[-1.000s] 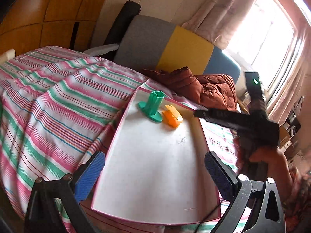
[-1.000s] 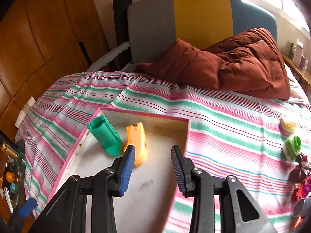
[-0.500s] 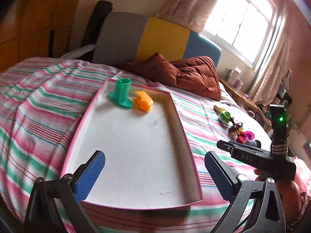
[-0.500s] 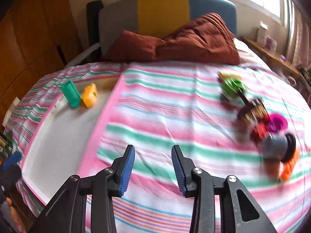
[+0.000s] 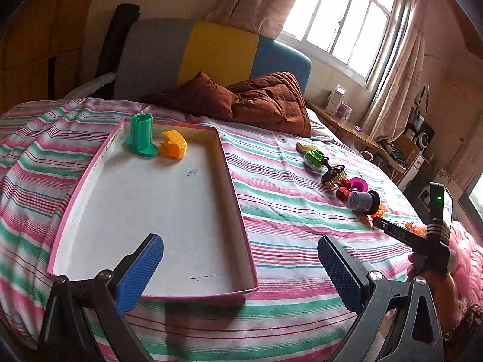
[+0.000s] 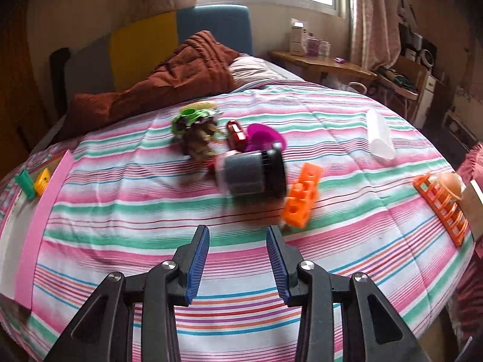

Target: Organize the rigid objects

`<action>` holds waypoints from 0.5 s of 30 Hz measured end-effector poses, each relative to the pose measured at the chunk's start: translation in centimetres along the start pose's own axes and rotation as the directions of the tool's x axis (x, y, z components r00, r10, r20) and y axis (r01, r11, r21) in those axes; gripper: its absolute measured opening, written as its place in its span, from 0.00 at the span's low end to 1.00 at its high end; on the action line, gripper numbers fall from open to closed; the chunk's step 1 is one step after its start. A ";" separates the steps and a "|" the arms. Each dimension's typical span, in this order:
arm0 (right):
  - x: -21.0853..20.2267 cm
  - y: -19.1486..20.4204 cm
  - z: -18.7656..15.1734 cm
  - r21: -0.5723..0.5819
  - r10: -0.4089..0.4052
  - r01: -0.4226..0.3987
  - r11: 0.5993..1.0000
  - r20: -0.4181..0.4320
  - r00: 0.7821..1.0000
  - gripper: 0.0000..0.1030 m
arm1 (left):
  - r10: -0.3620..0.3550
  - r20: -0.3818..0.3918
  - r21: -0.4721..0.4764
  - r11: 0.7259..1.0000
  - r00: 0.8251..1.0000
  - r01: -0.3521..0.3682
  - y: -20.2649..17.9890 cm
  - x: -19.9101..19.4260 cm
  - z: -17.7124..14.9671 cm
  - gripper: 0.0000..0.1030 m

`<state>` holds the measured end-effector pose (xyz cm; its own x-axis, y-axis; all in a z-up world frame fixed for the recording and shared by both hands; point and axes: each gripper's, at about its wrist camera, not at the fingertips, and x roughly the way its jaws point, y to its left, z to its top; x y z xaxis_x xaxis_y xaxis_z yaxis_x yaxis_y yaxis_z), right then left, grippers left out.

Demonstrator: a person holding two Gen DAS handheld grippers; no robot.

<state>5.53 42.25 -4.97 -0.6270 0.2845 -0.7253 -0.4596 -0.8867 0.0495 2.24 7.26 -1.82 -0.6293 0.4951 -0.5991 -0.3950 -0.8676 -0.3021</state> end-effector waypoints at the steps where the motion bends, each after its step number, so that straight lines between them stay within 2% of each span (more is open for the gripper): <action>1: 0.1 -0.8 0.3 0.020 -0.015 0.015 1.000 0.002 1.000 0.38 | -0.002 0.001 0.004 1.000 1.000 0.002 -0.2 -0.1 -0.1 1.00; 4: 0.3 -2.2 1.5 0.048 -0.039 0.038 0.998 0.032 0.999 0.38 | -0.008 0.005 0.017 1.000 1.000 0.008 -0.8 -0.3 -0.3 1.00; 10: 1.5 -4.5 6.4 0.121 -0.104 0.093 0.988 0.090 0.991 0.38 | 0.009 0.000 0.033 0.999 1.000 -0.009 -1.3 -0.6 -0.4 1.00; 13: 3.0 -5.6 8.0 0.125 -0.177 0.170 0.978 0.045 0.983 0.39 | 0.015 0.003 0.028 1.000 1.000 -0.015 -1.2 -0.8 -0.4 1.00; 15: 4.6 -6.1 8.2 0.115 -0.165 0.166 0.979 -0.020 0.986 0.39 | 0.020 0.000 0.024 1.000 1.000 -0.020 -1.1 -0.8 -0.4 1.00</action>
<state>0.26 51.98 -2.99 -0.5297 0.4191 -0.7374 -0.6264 -0.7794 0.0070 3.39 7.78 -1.31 -0.6367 0.4778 -0.6052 -0.3981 -0.8759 -0.2727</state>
